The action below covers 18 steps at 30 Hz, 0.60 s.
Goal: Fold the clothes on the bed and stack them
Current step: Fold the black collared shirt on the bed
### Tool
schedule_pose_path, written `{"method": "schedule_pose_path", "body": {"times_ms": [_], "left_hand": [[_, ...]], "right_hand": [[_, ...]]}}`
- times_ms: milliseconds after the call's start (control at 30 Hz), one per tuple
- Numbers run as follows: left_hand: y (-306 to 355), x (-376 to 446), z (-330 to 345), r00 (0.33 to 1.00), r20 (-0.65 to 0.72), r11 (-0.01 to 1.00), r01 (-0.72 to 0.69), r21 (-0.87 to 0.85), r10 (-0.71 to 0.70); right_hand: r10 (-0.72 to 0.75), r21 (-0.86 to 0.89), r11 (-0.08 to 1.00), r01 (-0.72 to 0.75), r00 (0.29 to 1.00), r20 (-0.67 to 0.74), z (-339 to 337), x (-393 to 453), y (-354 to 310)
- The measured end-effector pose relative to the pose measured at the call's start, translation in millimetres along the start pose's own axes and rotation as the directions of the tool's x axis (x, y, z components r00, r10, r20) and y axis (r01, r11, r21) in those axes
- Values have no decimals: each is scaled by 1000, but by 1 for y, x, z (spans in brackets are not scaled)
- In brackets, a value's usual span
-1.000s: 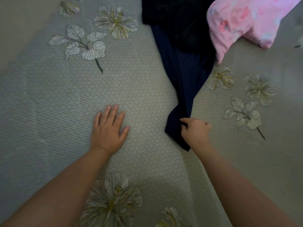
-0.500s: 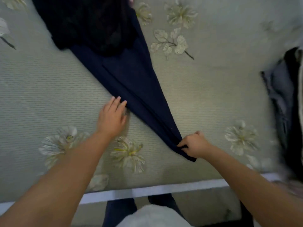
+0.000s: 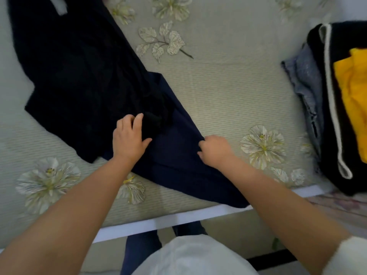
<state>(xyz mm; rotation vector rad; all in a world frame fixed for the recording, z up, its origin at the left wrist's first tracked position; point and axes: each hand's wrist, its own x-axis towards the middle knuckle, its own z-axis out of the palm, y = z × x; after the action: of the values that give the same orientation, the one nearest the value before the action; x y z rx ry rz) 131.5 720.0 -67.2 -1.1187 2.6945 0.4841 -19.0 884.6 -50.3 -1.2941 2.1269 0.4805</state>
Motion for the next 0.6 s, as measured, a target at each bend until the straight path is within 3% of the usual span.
{"method": "schedule_pose_path", "body": {"times_ms": [100,200,300,433,600], "left_hand": [[-14,5,-1,999,47,999,13,30,-15],[-29,3,-7,1000,20,991,-7,-136,10],[-52,-6,-18,994,-35,960,92,-266,-105],[-97,-27,-29,995,16,942,102,-319,-102],[-138,-49,-37,993,49,910,115,-399,-104]], "right_hand": [[3,148,989,19,990,-142,-1,22,-32],[55,256,966,22,956,-288,1,35,-47],[54,325,943,76,926,-372,-8,46,-54],[-61,246,961,131,961,-271,-31,67,-79],[-172,143,961,239,913,-371,-44,85,-127]]}}
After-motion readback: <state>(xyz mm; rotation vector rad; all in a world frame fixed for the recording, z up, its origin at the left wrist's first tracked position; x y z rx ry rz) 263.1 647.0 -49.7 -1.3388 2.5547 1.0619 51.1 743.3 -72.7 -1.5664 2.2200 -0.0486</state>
